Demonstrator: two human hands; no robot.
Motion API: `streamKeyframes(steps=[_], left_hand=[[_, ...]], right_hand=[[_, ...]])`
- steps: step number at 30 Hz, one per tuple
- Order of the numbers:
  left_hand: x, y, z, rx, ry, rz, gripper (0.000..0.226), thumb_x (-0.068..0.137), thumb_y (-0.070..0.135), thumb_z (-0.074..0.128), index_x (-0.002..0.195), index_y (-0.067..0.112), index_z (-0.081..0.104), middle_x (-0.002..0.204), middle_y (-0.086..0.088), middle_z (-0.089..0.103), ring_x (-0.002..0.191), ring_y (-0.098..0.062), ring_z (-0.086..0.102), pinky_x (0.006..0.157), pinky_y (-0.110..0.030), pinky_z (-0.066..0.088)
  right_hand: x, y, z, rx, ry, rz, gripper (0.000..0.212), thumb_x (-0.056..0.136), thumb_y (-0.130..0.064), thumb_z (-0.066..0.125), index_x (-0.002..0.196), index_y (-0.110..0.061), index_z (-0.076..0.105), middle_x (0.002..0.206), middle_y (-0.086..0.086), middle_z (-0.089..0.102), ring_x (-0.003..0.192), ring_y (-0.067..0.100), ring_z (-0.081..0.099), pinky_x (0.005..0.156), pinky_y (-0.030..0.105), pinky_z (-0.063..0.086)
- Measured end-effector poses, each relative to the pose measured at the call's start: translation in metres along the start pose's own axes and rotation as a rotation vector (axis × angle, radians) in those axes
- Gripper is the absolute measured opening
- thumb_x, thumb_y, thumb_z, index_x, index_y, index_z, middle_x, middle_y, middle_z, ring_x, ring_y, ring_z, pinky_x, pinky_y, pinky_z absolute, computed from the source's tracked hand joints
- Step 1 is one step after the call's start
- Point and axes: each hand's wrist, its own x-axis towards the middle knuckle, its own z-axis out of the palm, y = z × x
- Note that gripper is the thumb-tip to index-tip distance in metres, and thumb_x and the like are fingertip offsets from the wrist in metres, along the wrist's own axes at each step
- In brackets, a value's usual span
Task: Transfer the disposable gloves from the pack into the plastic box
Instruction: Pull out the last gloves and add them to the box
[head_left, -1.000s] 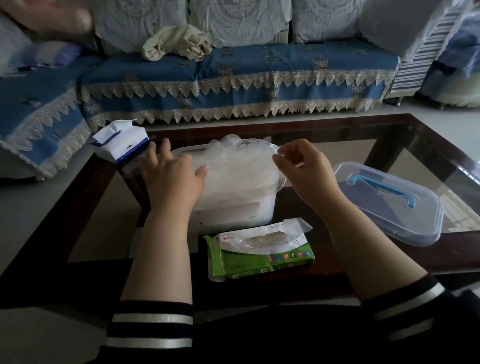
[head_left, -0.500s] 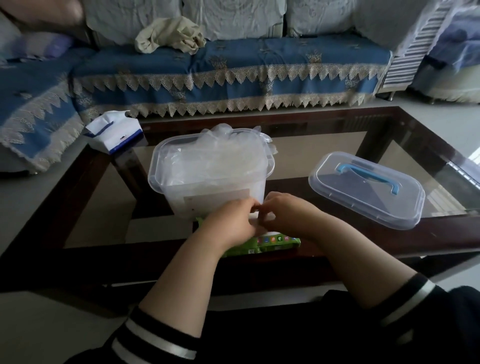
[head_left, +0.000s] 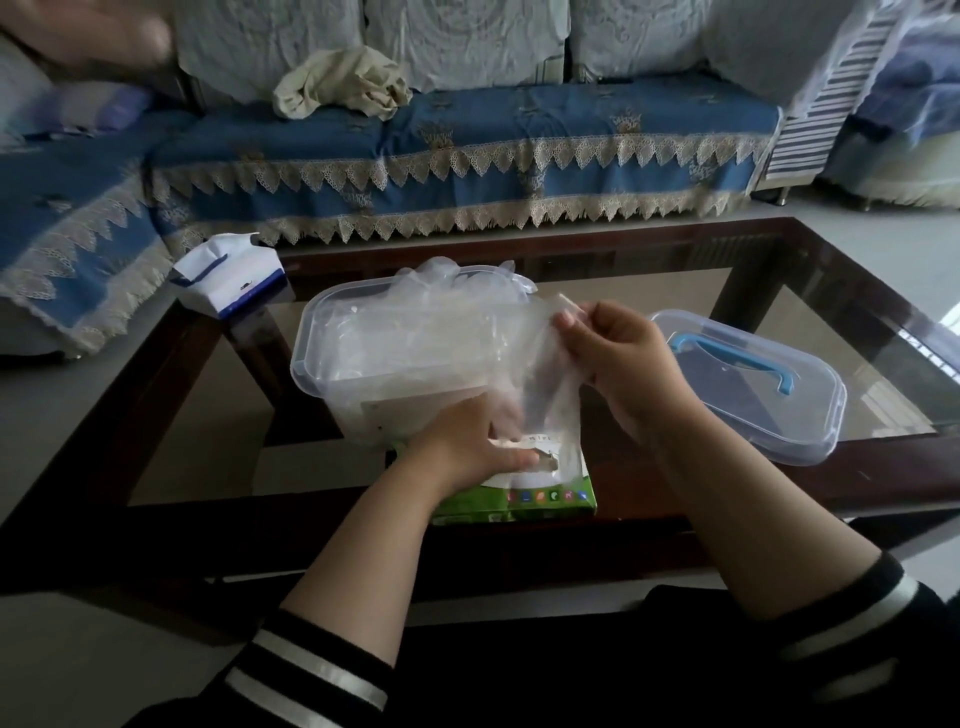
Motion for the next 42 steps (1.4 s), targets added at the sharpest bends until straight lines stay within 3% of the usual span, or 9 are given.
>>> streamKeyframes(steps=[2, 7, 11, 15, 20, 25, 30, 35, 42], left_hand=[[-0.004, 0.010, -0.012, -0.205, -0.051, 0.050, 0.045, 0.074, 0.026, 0.083, 0.111, 0.023, 0.058, 0.104, 0.017, 0.063, 0.097, 0.010, 0.060, 0.082, -0.005, 0.045], [-0.021, 0.022, -0.034, -0.686, -0.218, 0.234, 0.098, 0.051, 0.066, 0.081, 0.133, 0.029, 0.043, 0.130, 0.000, 0.063, 0.125, -0.011, 0.055, 0.097, -0.020, 0.047], [-0.025, 0.039, -0.037, -0.584, 0.116, 0.216, 0.076, 0.068, 0.062, 0.069, 0.130, 0.027, 0.046, 0.115, 0.003, 0.070, 0.110, -0.013, 0.065, 0.100, -0.031, 0.050], [-0.022, 0.052, -0.032, -0.488, 0.531, 0.169, 0.025, 0.092, 0.020, 0.065, 0.116, 0.020, 0.058, 0.081, 0.001, 0.070, 0.062, -0.004, 0.066, 0.063, -0.014, 0.052], [-0.016, 0.053, -0.039, -0.333, 0.717, 0.197, 0.013, 0.097, 0.021, 0.057, 0.105, 0.020, 0.047, 0.091, 0.004, 0.064, 0.053, -0.003, 0.060, 0.053, -0.020, 0.051], [-0.012, 0.044, -0.056, -0.780, 0.385, 0.024, 0.044, 0.090, 0.035, 0.062, 0.125, 0.016, 0.041, 0.100, -0.004, 0.070, 0.069, -0.016, 0.069, 0.056, -0.025, 0.054], [0.003, 0.044, -0.063, -0.536, 0.615, 0.147, 0.022, 0.098, 0.007, 0.052, 0.103, 0.027, 0.044, 0.088, 0.000, 0.070, 0.065, -0.005, 0.065, 0.062, -0.020, 0.054], [0.019, 0.021, -0.089, -0.205, 0.790, -0.001, 0.035, 0.093, -0.004, 0.041, 0.072, 0.023, 0.049, 0.088, 0.008, 0.060, 0.064, -0.012, 0.056, 0.060, -0.028, 0.050], [0.028, -0.010, -0.098, 0.197, 0.771, -0.229, 0.031, 0.099, 0.006, 0.044, 0.116, 0.020, 0.066, 0.124, -0.003, 0.062, 0.106, -0.022, 0.058, 0.077, -0.032, 0.046]], right_hand=[[0.001, -0.003, -0.004, -0.010, 0.039, 0.006, 0.012, 0.090, -0.019, 0.061, 0.087, -0.008, 0.063, 0.072, 0.003, 0.064, 0.066, 0.016, 0.062, 0.067, 0.033, 0.056], [0.000, -0.006, -0.006, -0.154, 0.049, -0.053, 0.013, 0.088, -0.020, 0.065, 0.086, -0.008, 0.065, 0.072, 0.006, 0.066, 0.059, 0.011, 0.062, 0.056, 0.027, 0.057], [-0.001, -0.004, -0.004, -0.316, -0.039, -0.084, 0.021, 0.085, -0.030, 0.067, 0.085, -0.010, 0.068, 0.070, 0.015, 0.061, 0.058, 0.020, 0.054, 0.055, 0.030, 0.048], [-0.002, -0.003, 0.000, -0.308, -0.134, -0.010, 0.043, 0.072, -0.049, 0.069, 0.082, -0.007, 0.065, 0.068, 0.012, 0.056, 0.060, 0.020, 0.051, 0.061, 0.036, 0.044], [-0.005, -0.012, -0.001, 0.101, -0.129, 0.084, 0.027, 0.075, -0.017, 0.071, 0.097, -0.009, 0.059, 0.090, 0.014, 0.063, 0.075, 0.027, 0.062, 0.063, 0.037, 0.059], [0.008, -0.013, 0.003, 0.016, 0.131, -0.109, 0.024, 0.085, -0.014, 0.068, 0.107, -0.015, 0.060, 0.093, -0.004, 0.065, 0.074, 0.005, 0.066, 0.069, 0.029, 0.058], [0.038, -0.009, 0.017, -0.063, 0.145, -0.146, 0.036, 0.083, -0.015, 0.072, 0.115, -0.017, 0.056, 0.099, 0.001, 0.062, 0.073, 0.010, 0.061, 0.060, 0.029, 0.055], [0.070, -0.002, 0.026, -0.232, 0.188, -0.200, 0.040, 0.087, -0.007, 0.066, 0.125, -0.013, 0.055, 0.102, 0.003, 0.060, 0.072, 0.012, 0.060, 0.049, 0.022, 0.053], [0.081, 0.013, 0.046, -0.432, 0.345, -0.270, 0.026, 0.091, -0.012, 0.060, 0.116, -0.019, 0.059, 0.112, -0.002, 0.053, 0.079, -0.002, 0.051, 0.071, 0.003, 0.042]])
